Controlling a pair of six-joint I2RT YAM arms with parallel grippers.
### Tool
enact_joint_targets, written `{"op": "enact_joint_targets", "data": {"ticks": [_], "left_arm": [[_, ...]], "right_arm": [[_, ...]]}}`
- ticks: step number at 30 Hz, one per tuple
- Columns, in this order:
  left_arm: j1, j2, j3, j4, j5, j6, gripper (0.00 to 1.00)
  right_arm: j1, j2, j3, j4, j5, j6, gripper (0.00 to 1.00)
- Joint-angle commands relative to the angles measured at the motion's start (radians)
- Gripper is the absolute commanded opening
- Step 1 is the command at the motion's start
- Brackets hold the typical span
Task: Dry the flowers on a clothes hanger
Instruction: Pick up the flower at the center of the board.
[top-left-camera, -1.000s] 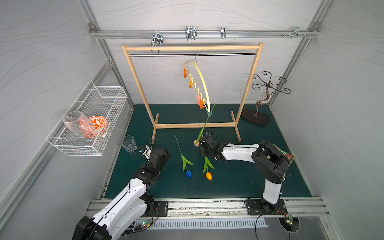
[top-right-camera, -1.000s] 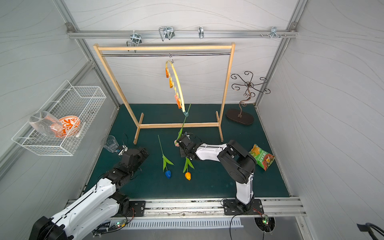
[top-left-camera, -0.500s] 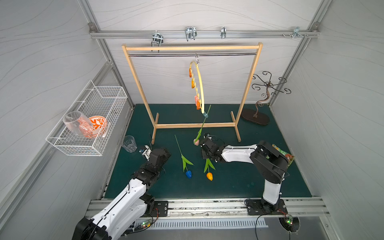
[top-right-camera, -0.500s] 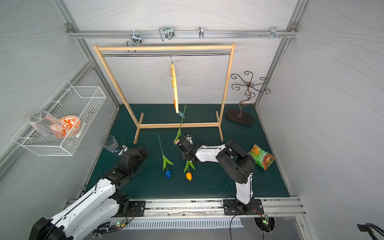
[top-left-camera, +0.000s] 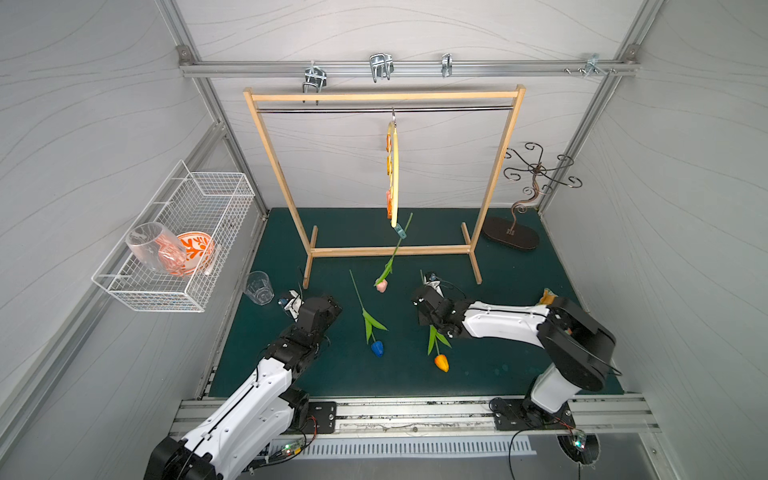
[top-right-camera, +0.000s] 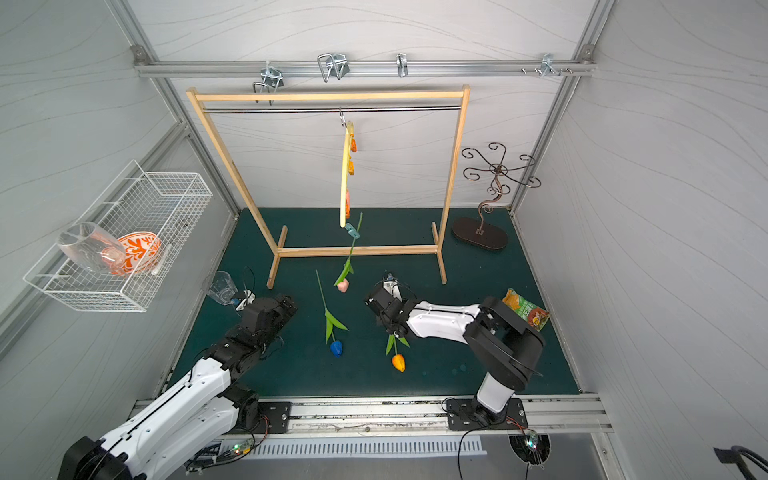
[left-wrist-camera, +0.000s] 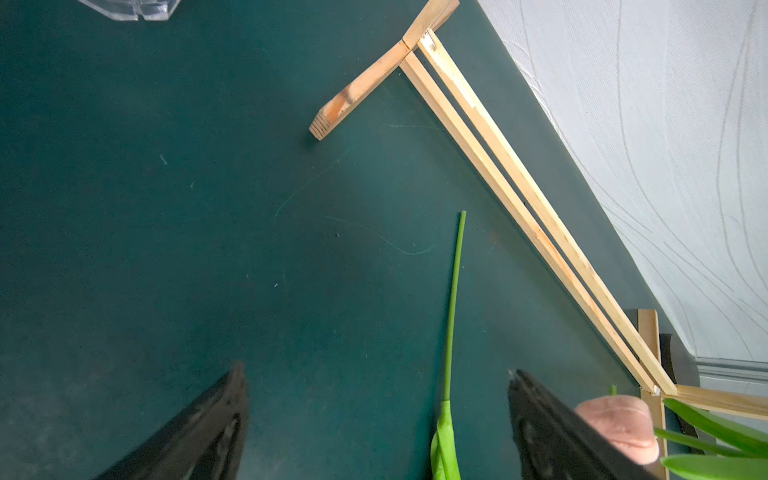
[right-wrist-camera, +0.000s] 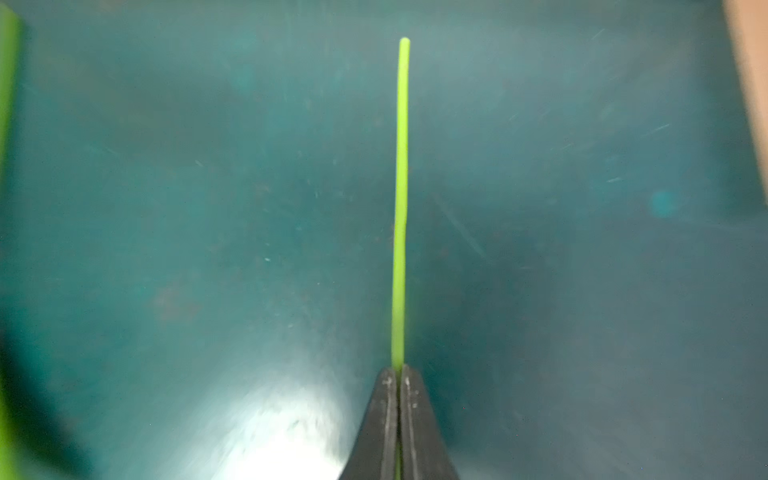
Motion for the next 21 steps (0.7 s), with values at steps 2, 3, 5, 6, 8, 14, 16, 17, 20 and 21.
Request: {"op": "enact_joint_targets", "data": {"ticks": [2, 3, 5, 6, 8, 14, 16, 17, 20, 21], "left_arm": [[0.005, -0.019, 0.001, 0.053, 0.006, 0.031, 0.98], [0.004, -0.022, -0.001, 0.057, 0.009, 0.034, 0.98], [0.004, -0.030, -0.008, 0.073, 0.016, 0.045, 0.98], [0.004, -0.032, -0.012, 0.083, 0.021, 0.048, 0.98], [0.004, -0.039, -0.022, 0.101, 0.030, 0.057, 0.98], [0.004, -0.041, -0.026, 0.120, 0.042, 0.070, 0.97], [0.004, -0.040, -0.029, 0.123, 0.042, 0.076, 0.97], [0.004, -0.040, -0.029, 0.124, 0.042, 0.079, 0.97], [0.004, -0.044, -0.031, 0.135, 0.053, 0.100, 0.97], [0.003, -0.048, -0.034, 0.149, 0.062, 0.117, 0.97]], "right_arm": [[0.005, -0.206, -0.086, 0.016, -0.026, -0.016, 0.00], [0.005, -0.251, -0.110, 0.033, -0.051, -0.022, 0.00], [0.007, -0.356, -0.169, 0.094, -0.153, -0.042, 0.00], [0.015, -0.398, -0.191, 0.129, -0.210, -0.054, 0.00], [0.071, -0.488, -0.234, 0.199, -0.297, -0.073, 0.00], [0.254, -0.489, -0.093, 0.184, -0.295, -0.121, 0.00], [0.254, -0.425, 0.003, 0.161, -0.281, -0.139, 0.00], [0.251, -0.383, 0.060, 0.147, -0.254, -0.153, 0.00], [0.200, -0.253, 0.241, 0.055, -0.175, -0.122, 0.00], [0.185, -0.222, 0.286, 0.037, -0.161, -0.103, 0.00]]}}
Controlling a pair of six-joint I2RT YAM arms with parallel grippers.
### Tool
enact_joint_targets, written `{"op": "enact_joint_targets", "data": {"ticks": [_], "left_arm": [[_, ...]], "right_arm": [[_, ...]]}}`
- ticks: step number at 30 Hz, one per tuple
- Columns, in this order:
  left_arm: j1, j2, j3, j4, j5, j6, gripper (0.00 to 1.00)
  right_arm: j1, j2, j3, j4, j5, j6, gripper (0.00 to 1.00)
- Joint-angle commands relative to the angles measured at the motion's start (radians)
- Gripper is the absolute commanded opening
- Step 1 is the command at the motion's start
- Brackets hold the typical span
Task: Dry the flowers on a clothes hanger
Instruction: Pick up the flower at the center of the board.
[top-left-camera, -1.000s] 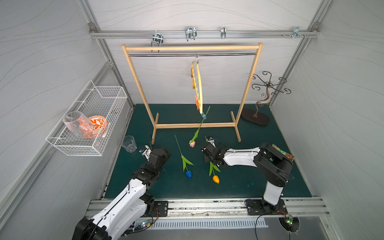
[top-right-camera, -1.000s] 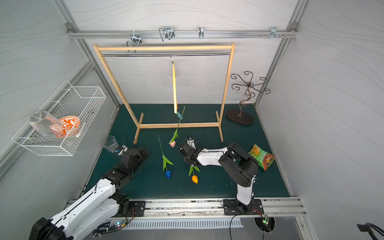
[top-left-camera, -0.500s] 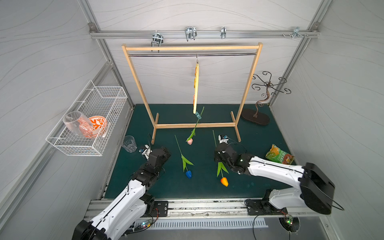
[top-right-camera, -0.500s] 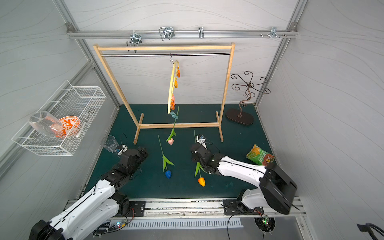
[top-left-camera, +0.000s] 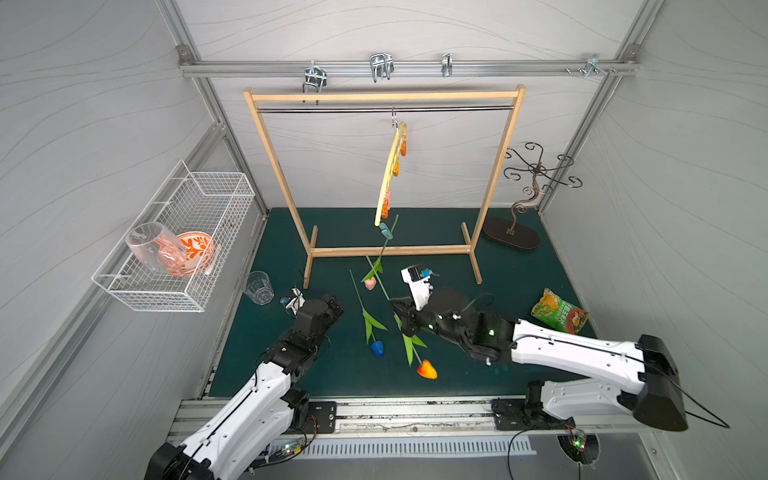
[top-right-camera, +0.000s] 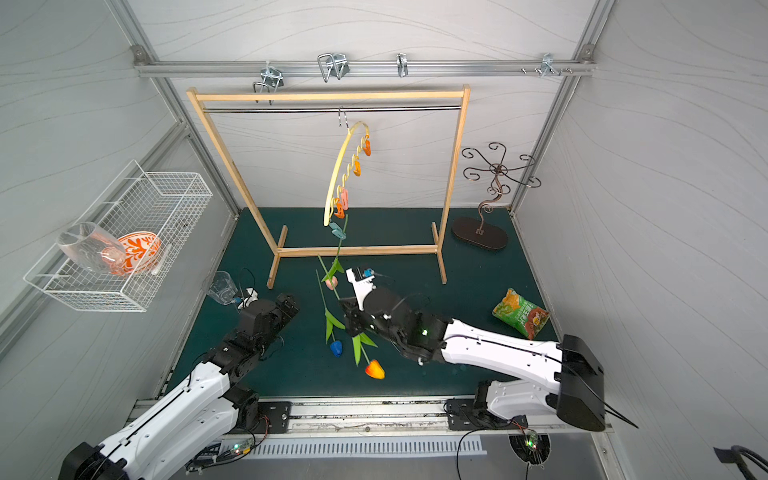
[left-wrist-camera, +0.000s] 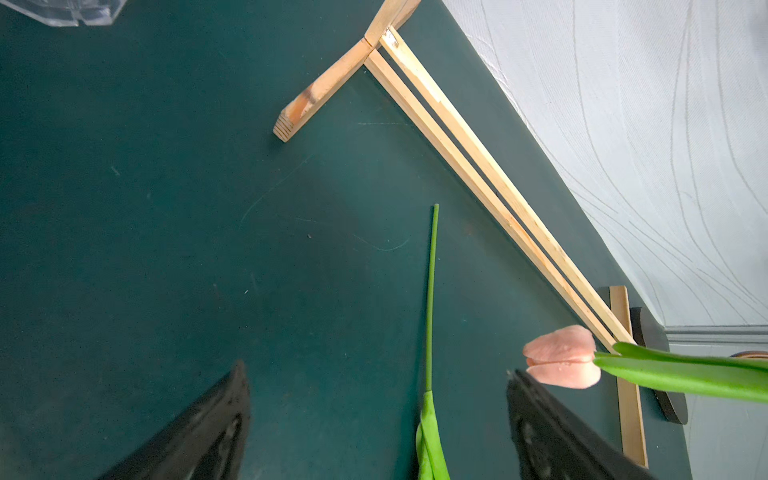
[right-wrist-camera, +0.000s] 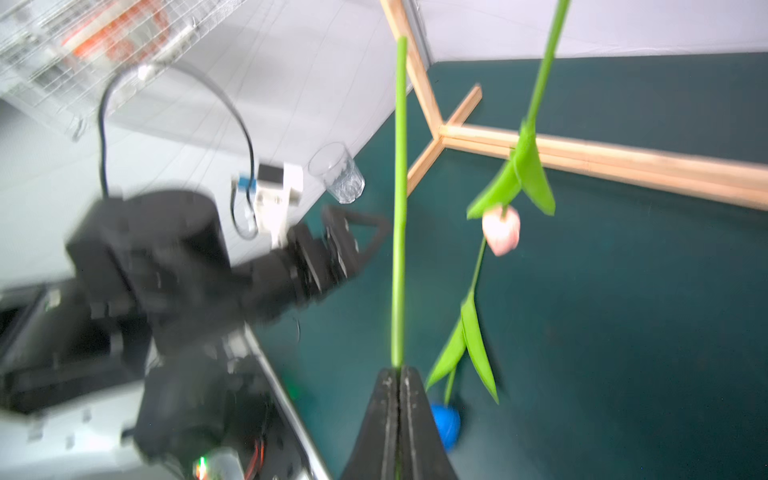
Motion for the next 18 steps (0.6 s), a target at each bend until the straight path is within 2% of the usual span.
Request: {"op": "enact_joint_targets", "data": {"ticks": [1, 5, 9, 12, 18], "left_arm": [[0.004, -0.019, -0.008, 0.094, 0.033, 0.066, 0.97], [0.003, -0.053, -0.038, 0.222, 0.126, 0.171, 0.98], [0.002, -0.061, -0.017, 0.306, 0.246, 0.251, 0.98], [0.002, -0.030, 0.012, 0.386, 0.325, 0.273, 0.98], [0.001, 0.100, 0.105, 0.582, 0.461, 0.291, 0.91]], "right_arm": [[-0.054, 0.098, 0.146, -0.084, 0.084, 0.022, 0.00], [-0.080, 0.152, 0.239, -0.120, 0.142, 0.044, 0.00], [-0.087, 0.121, 0.233, -0.119, 0.137, 0.028, 0.00], [-0.091, 0.082, 0.214, -0.128, 0.145, -0.001, 0.00], [-0.105, -0.012, 0.163, -0.154, 0.163, -0.036, 0.00]]}}
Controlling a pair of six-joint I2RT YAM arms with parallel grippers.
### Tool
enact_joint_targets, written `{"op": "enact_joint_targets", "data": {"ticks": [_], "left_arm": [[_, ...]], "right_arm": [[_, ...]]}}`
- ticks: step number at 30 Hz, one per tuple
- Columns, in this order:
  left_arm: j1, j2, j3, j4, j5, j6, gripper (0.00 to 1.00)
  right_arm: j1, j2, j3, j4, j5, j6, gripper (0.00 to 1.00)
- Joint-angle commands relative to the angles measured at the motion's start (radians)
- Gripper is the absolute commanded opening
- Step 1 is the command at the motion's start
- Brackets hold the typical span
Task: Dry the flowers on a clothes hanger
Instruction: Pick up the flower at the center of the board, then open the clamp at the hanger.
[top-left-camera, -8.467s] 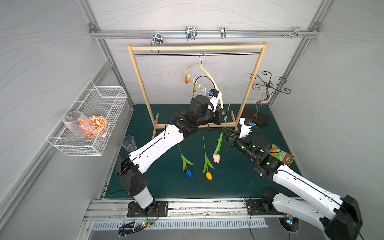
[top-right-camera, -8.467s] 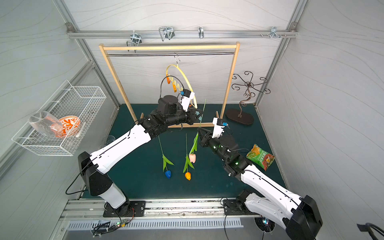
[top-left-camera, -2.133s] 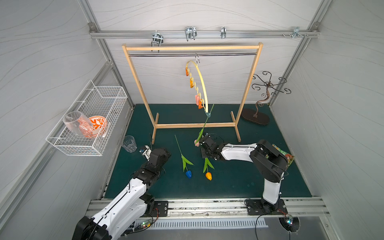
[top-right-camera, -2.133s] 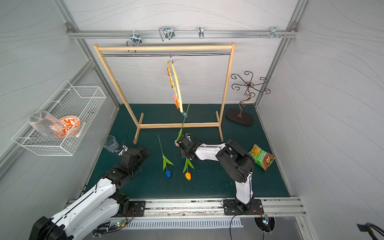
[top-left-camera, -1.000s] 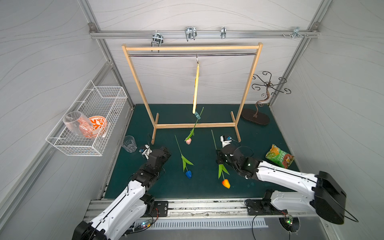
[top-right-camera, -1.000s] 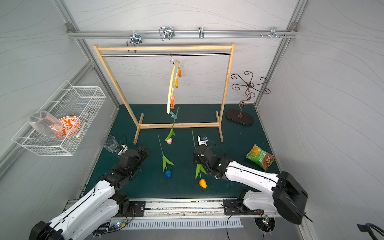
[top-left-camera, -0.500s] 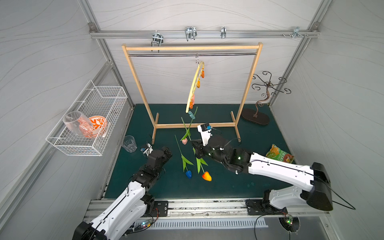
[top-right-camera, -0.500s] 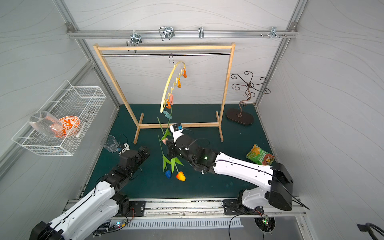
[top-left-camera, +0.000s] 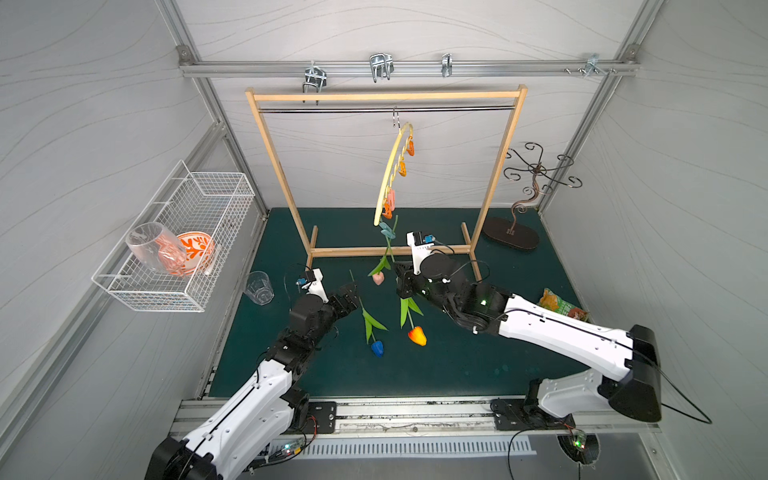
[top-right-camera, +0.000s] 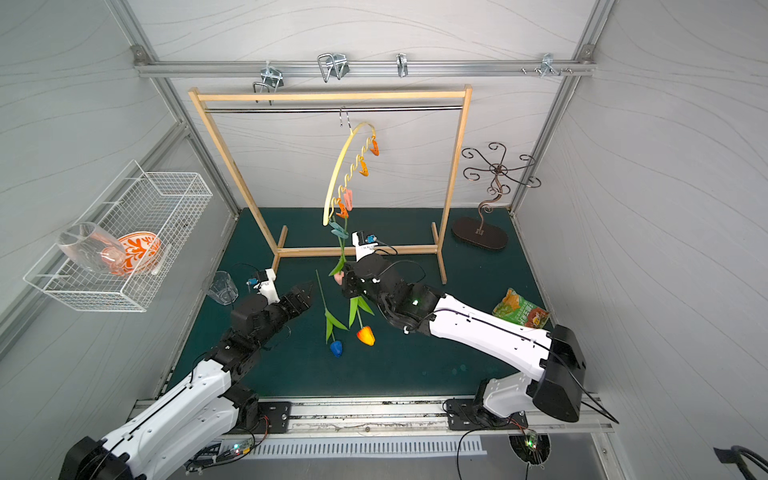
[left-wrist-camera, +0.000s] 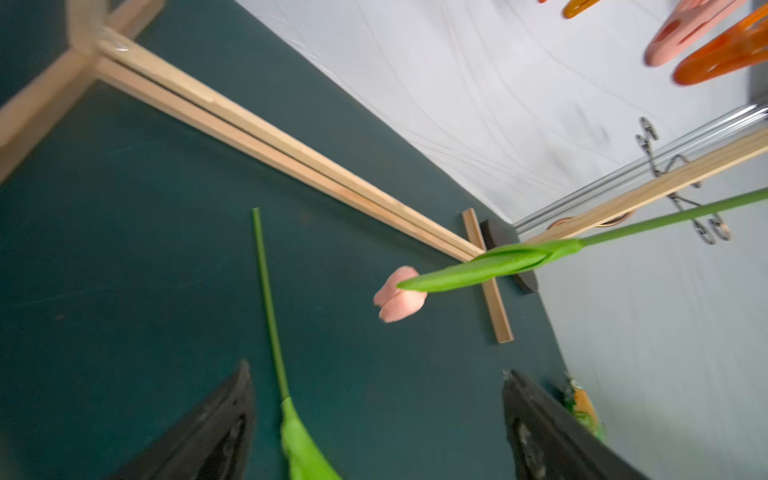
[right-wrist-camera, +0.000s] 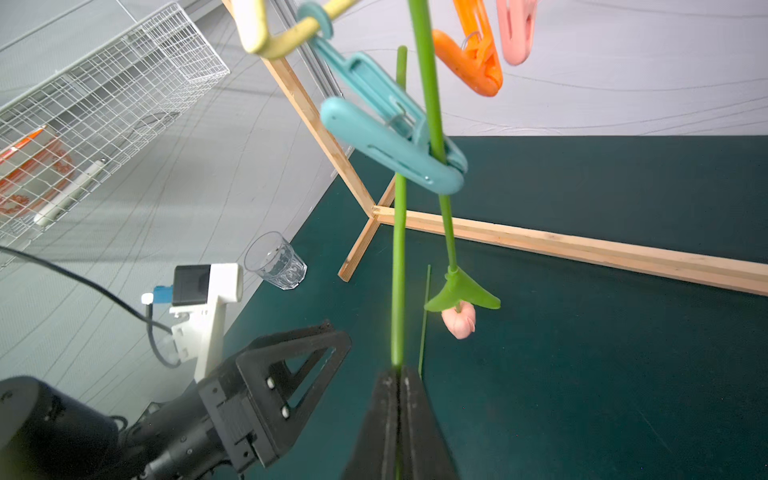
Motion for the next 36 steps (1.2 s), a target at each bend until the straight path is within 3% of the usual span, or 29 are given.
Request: {"op": "enact_joint_targets", "data": {"ticks": [1, 4, 8, 13, 23, 31, 36], "left_arm": [[0.000, 0.064, 0.100, 0.239, 0.139, 0.053, 0.89], [-0.004, 0.138, 0.168, 0.286, 0.210, 0.072, 0.80], [-0.019, 0.212, 0.237, 0.369, 0.262, 0.091, 0.74], [-0.099, 0.305, 0.403, 0.308, 0.287, 0.203, 0.70], [-0.152, 0.554, 0.603, 0.412, 0.327, 0.173, 0.69], [-0.167, 0.663, 0.793, 0.317, 0.349, 0.227, 0.70], [-0.171, 0.738, 0.940, 0.187, 0.381, 0.302, 0.71]], "right_arm": [[-0.013, -0.072, -0.024, -0.030, 0.031, -0.038, 0.00], [-0.019, -0.117, -0.056, -0.047, 0.033, -0.053, 0.00], [-0.021, -0.184, -0.118, -0.017, 0.018, -0.089, 0.00], [-0.037, -0.239, -0.164, -0.016, 0.041, -0.127, 0.00], [-0.134, -0.311, -0.294, 0.058, 0.064, -0.196, 0.00], [-0.338, -0.244, -0.255, 0.075, -0.078, -0.175, 0.00], [-0.390, -0.179, -0.170, 0.023, -0.106, -0.186, 0.00]]}}
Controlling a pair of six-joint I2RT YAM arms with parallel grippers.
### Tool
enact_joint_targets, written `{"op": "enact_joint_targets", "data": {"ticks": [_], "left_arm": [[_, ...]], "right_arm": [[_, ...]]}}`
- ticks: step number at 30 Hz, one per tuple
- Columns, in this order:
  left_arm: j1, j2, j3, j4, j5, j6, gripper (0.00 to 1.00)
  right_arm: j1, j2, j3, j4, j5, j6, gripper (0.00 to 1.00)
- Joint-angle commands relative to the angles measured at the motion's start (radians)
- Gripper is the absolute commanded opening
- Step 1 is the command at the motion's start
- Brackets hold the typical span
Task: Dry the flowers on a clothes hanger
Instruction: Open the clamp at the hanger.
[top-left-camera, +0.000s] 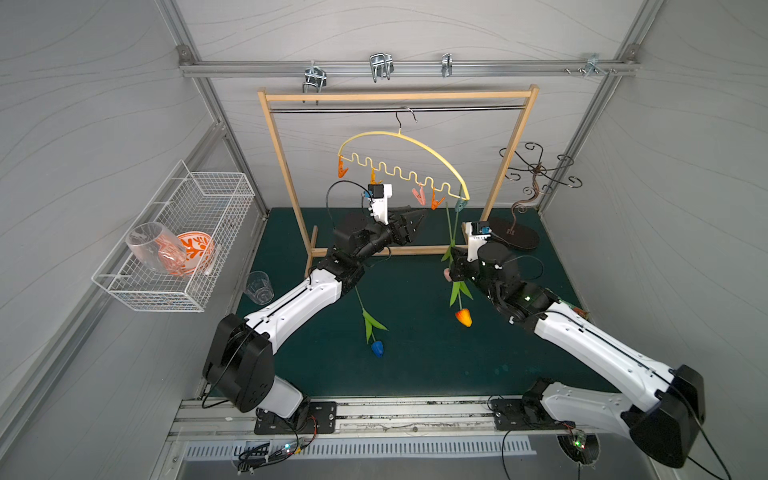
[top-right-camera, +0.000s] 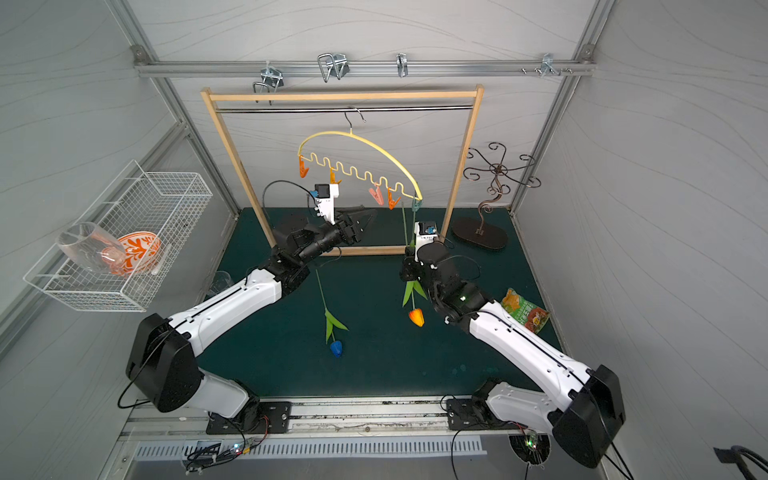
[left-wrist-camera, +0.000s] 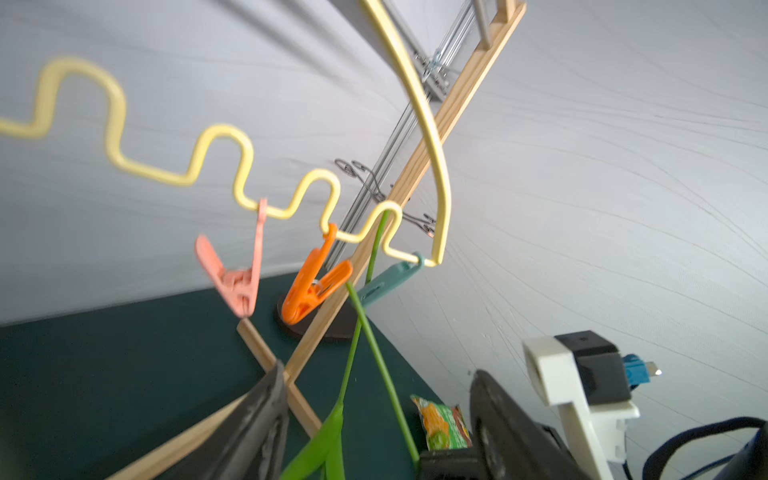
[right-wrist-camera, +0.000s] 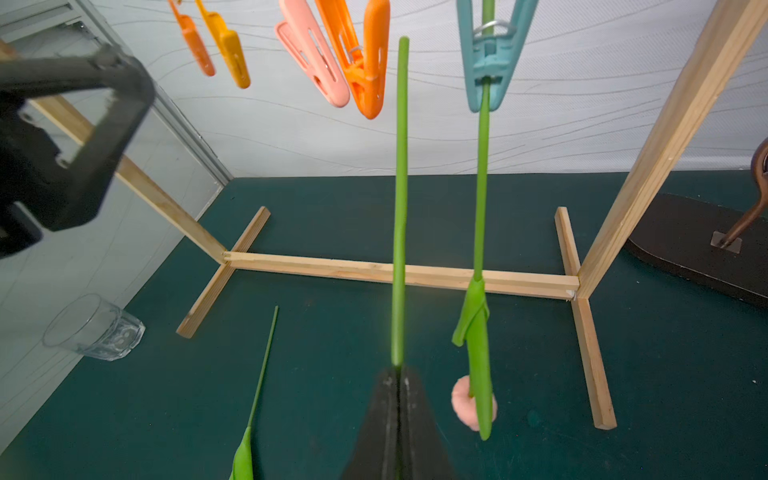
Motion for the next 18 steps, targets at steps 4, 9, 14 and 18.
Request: {"op": "enact_joint_targets", "data": {"ticks": [4, 9, 14, 18], "left_arm": [[-0.003, 0.056, 0.124, -0.133, 0.034, 0.137, 0.73], [-0.003, 0.084, 0.162, -0.159, 0.035, 0.164, 0.75], [-0.004, 0.125, 0.212, -0.186, 0.051, 0.193, 0.74], [-0.004, 0.143, 0.226, -0.200, 0.043, 0.235, 0.70]], "right_arm": [[-0.030, 0.013, 0.048, -0.003, -0.052, -0.011, 0.00], [-0.052, 0.020, 0.042, 0.001, -0.069, -0.011, 0.00], [-0.071, -0.005, 0.016, 0.006, -0.082, -0.009, 0.00], [-0.080, -0.031, -0.001, 0.013, -0.096, -0.010, 0.00]]}}
